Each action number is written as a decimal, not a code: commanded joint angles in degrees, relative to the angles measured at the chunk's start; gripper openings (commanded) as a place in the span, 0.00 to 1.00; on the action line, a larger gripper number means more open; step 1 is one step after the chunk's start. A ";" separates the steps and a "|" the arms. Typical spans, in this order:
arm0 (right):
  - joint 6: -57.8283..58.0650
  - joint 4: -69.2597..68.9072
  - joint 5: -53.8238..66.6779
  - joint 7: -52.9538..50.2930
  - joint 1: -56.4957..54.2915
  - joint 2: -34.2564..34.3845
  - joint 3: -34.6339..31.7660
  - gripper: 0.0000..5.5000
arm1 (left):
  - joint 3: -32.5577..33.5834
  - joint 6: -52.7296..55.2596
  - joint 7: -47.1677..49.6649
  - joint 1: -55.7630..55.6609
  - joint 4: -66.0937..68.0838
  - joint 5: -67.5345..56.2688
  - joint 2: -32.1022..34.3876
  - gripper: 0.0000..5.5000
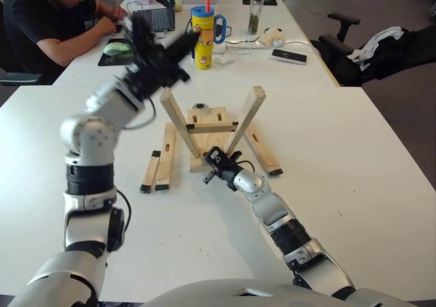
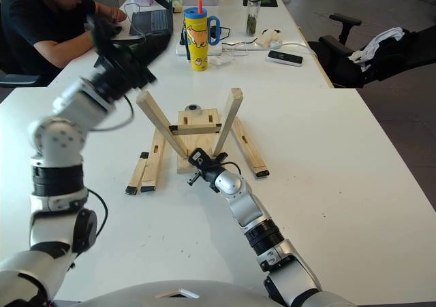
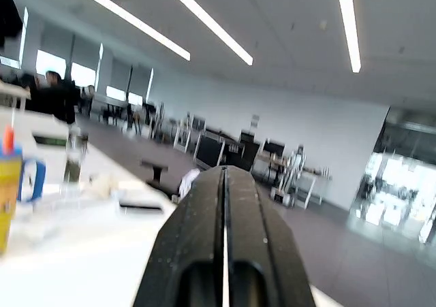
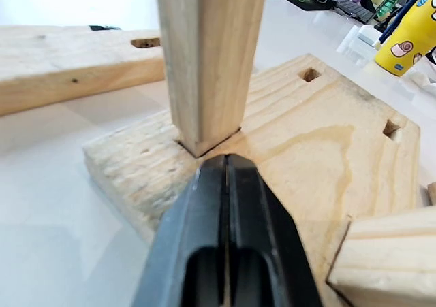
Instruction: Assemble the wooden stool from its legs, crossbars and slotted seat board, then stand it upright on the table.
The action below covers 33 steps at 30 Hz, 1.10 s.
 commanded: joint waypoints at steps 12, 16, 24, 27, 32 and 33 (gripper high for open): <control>6.97 5.46 -0.76 3.00 6.12 -3.23 1.68 0.00 | -26.76 12.03 9.62 38.14 0.69 19.56 -1.35 0.00; 6.77 6.15 -0.57 2.13 6.30 -2.97 0.92 0.00 | -19.33 0.00 10.95 23.10 0.94 22.42 -4.83 0.00; 1.81 9.66 -0.15 0.53 4.71 -1.03 0.47 0.00 | -9.52 -19.07 22.83 17.56 -3.71 40.19 -5.76 0.00; 0.85 10.99 0.20 0.20 3.01 -0.29 -0.33 0.00 | -9.67 -20.33 26.50 27.47 -11.99 46.49 -6.89 0.00; -3.65 1.88 8.86 4.95 8.01 -3.91 -8.47 0.00 | -12.25 -18.64 26.80 42.30 -20.31 49.42 -10.45 0.00; -7.09 -1.63 11.06 6.93 8.67 -4.54 -9.45 0.00 | -12.32 -18.47 26.75 45.02 -21.61 49.78 -11.01 0.00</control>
